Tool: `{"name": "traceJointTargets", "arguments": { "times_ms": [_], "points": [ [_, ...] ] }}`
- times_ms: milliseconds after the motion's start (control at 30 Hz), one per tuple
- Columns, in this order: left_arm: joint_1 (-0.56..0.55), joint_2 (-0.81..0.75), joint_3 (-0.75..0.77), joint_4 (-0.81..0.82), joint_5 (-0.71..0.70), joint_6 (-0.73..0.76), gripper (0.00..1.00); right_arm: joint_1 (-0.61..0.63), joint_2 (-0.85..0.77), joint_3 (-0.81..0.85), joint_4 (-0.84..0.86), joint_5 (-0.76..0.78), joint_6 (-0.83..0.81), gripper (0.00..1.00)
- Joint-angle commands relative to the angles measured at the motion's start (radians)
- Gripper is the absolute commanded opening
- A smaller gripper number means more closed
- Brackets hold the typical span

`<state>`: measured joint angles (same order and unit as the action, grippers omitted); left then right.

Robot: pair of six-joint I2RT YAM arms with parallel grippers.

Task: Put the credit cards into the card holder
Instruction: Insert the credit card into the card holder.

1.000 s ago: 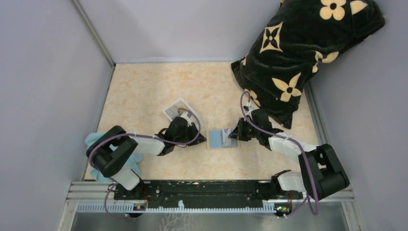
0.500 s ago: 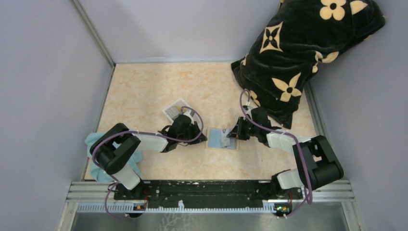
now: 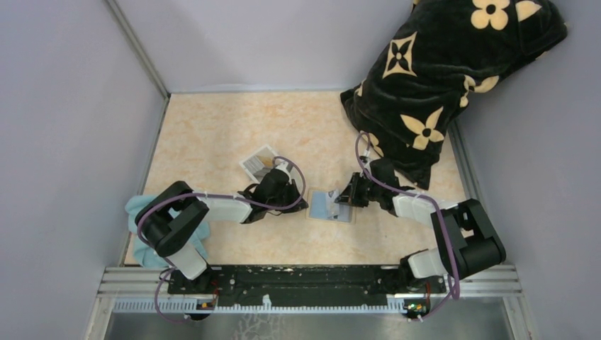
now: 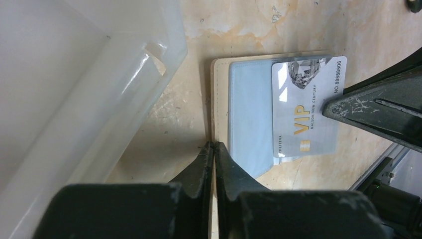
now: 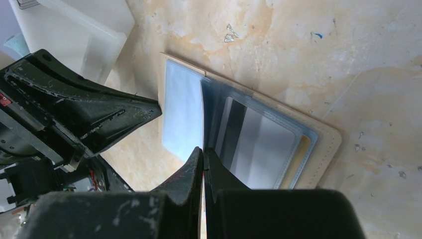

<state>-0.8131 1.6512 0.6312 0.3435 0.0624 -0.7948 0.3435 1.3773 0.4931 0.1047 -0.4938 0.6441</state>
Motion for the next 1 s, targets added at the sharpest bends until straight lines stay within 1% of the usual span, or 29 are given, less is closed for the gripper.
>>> {"name": "traceJointTargets", "arguments": {
  "times_ms": [0,300,700,967],
  "points": [
    [-0.015,0.015,0.019,-0.079,-0.038,0.014,0.07,-0.013,-0.049,0.021,-0.013,0.027,0.016,0.00],
    [-0.025,0.010,0.019,-0.103,-0.056,0.000,0.05,-0.015,-0.086,0.012,-0.065,0.060,0.011,0.00],
    [-0.046,0.019,0.034,-0.108,-0.048,-0.007,0.05,-0.014,-0.037,-0.041,0.004,0.055,0.027,0.00],
    [-0.059,0.015,0.038,-0.116,-0.052,-0.010,0.04,-0.014,-0.032,-0.079,0.029,0.079,0.032,0.00]
  ]
}}
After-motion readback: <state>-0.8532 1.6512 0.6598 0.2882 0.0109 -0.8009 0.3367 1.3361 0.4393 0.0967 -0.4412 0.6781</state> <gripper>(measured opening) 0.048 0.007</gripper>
